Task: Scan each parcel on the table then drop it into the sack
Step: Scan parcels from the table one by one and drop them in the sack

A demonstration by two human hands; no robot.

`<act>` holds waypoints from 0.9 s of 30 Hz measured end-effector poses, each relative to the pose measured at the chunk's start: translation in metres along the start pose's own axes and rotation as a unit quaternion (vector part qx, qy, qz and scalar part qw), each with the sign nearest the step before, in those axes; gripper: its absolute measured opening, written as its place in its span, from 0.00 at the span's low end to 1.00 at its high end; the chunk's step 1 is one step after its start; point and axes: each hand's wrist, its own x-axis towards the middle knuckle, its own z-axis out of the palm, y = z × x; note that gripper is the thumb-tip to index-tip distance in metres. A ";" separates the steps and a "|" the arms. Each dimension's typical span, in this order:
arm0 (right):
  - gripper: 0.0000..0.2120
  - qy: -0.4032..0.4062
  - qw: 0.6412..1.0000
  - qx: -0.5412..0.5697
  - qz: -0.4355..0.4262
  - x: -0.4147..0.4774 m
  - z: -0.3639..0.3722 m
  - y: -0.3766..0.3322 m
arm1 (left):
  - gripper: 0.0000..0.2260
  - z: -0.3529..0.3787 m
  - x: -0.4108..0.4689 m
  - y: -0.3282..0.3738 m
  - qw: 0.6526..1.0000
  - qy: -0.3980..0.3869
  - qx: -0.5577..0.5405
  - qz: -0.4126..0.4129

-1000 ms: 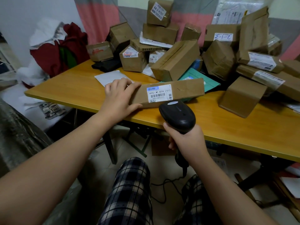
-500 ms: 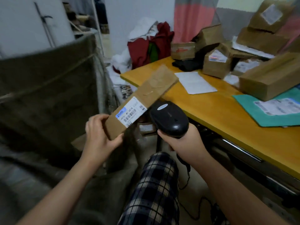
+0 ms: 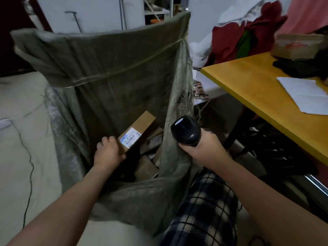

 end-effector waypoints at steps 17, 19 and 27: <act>0.12 0.027 0.997 0.027 0.074 0.024 0.010 0.028 | 0.21 -0.011 0.028 0.086 0.972 0.022 0.049 0.228; 0.12 0.070 0.994 0.049 0.073 0.016 -0.002 0.031 | 0.20 -0.021 0.013 0.115 0.958 0.049 0.004 0.282; 0.10 0.244 0.952 0.139 0.126 -0.047 -0.093 0.050 | 0.20 -0.043 -0.054 0.243 0.889 0.075 -0.068 0.446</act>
